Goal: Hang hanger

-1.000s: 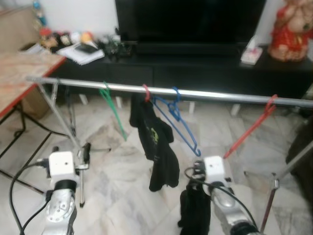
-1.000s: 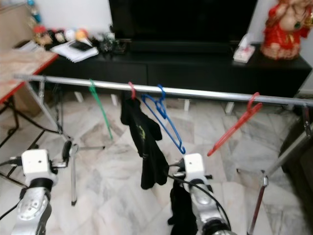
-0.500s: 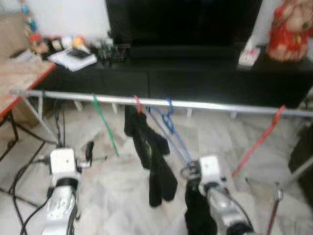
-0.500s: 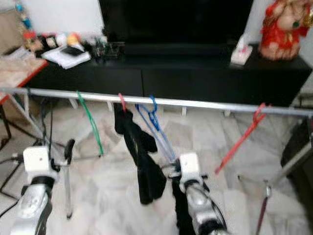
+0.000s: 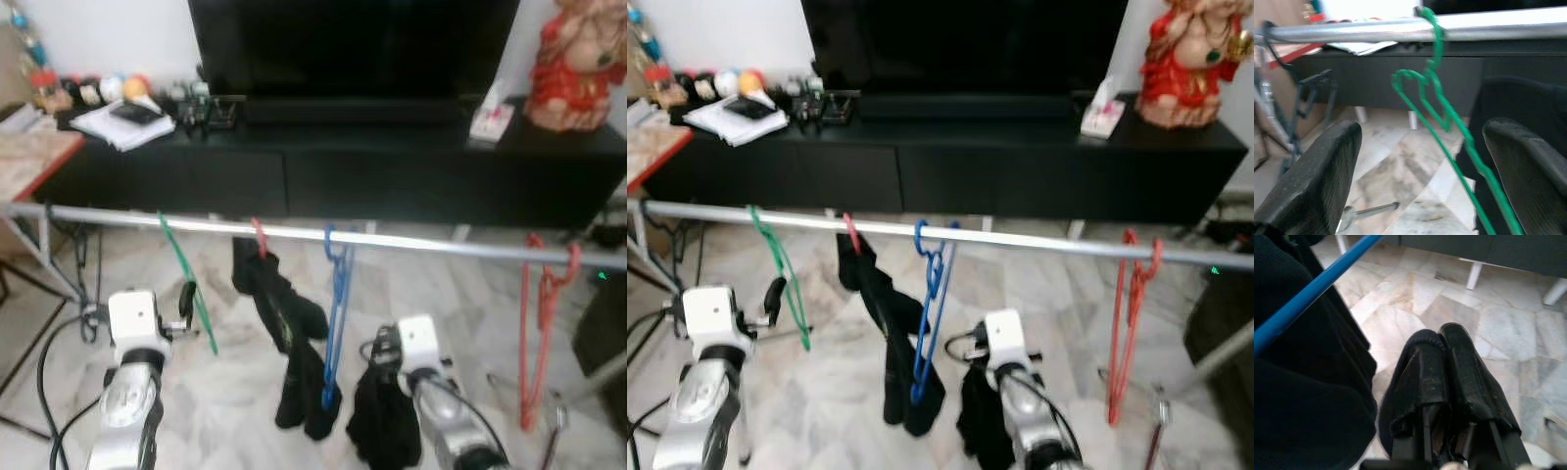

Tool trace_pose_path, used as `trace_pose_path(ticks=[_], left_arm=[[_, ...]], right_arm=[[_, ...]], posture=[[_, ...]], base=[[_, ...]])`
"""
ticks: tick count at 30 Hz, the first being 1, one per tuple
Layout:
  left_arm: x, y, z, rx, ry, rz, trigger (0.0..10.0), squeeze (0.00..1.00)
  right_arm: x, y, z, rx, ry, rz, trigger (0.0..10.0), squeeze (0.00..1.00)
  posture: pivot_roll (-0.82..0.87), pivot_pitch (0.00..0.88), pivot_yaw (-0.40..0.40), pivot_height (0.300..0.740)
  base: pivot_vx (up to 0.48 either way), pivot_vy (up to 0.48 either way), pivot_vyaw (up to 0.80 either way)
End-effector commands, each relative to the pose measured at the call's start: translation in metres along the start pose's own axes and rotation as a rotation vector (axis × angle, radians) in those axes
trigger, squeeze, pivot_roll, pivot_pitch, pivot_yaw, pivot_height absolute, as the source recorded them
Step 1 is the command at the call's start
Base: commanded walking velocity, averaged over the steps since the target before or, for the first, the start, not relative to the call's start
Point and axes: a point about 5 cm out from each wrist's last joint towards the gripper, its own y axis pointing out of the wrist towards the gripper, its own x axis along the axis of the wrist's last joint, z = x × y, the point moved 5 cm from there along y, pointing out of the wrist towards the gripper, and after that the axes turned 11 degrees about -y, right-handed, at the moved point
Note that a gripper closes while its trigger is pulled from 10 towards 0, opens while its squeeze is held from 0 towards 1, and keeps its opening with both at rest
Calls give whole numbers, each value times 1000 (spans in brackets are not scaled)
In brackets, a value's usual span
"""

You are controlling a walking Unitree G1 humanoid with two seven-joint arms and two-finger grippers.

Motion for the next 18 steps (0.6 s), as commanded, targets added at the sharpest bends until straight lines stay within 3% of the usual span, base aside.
trace_pose_path(ticks=[1,8,18], left_arm=[[16,8,-4,2,0,-6,10000,0],[22,24,-15,-3,-72,71,10000,0],[14,43,-12,71,-60,199,10000,0]], right_arm=[[1,0,-6,-9,-7,-5,10000,0],[2,1,-5,-5,-6,-6,10000,0],[3,2,-5,-2,-5,-6,10000,0]], posture=[[-95,0,67,740],[-95,0,67,740],[-90,0,63,740]], base=[[0,0,0],[0,0,0],[0,0,0]])
